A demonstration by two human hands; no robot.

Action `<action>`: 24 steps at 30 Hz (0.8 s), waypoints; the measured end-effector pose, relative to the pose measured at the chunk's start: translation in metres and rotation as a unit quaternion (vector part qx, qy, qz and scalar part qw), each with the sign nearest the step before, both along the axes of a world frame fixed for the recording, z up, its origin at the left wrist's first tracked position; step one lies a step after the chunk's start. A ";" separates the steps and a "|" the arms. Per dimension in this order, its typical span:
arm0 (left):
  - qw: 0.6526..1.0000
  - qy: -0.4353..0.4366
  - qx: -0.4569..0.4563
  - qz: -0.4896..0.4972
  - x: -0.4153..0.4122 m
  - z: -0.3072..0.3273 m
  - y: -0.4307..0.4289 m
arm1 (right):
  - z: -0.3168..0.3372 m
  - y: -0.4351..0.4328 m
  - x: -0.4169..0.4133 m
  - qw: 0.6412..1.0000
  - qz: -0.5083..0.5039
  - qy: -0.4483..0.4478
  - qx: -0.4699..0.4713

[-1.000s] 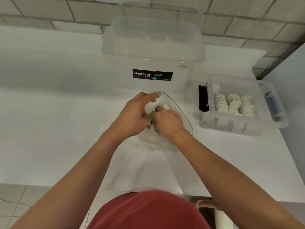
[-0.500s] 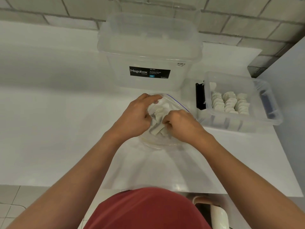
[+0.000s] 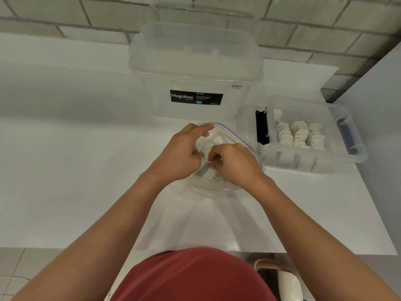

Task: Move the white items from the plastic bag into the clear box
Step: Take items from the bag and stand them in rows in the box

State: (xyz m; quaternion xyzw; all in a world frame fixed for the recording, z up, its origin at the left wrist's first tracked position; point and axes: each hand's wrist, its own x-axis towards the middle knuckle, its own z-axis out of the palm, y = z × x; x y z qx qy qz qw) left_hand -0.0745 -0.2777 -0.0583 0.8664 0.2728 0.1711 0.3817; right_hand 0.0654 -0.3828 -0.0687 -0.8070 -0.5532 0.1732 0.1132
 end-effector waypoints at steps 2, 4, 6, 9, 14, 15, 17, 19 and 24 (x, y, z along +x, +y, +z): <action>1.000 -0.001 -0.009 0.001 0.000 -0.001 0.001 | 0.015 -0.006 -0.001 0.998 0.029 -0.041 0.042; 1.000 -0.003 -0.017 0.005 0.000 0.000 0.003 | 0.030 -0.012 -0.001 0.994 0.029 -0.048 0.092; 1.000 -0.004 -0.022 0.010 0.001 0.000 0.004 | 0.040 -0.019 0.000 0.992 0.020 -0.027 0.125; 0.999 -0.006 -0.031 0.015 0.002 -0.001 0.003 | 0.049 -0.032 -0.002 0.990 0.017 0.009 0.140; 0.999 -0.018 -0.046 0.024 0.006 -0.001 -0.002 | 0.084 -0.063 0.021 0.962 -0.079 0.100 0.242; 0.998 -0.020 -0.047 0.026 0.007 0.000 -0.003 | 0.094 -0.069 0.030 0.952 -0.103 0.112 0.265; 0.998 -0.025 -0.050 0.033 0.008 0.000 -0.006 | 0.114 -0.079 0.053 0.928 -0.145 0.121 0.322; 0.998 -0.029 -0.052 0.037 0.010 0.000 -0.008 | 0.127 -0.084 0.080 0.902 -0.181 0.113 0.375; 0.997 -0.032 -0.049 0.048 0.013 0.001 -0.012 | 0.118 -0.072 0.153 0.925 -0.193 0.050 0.323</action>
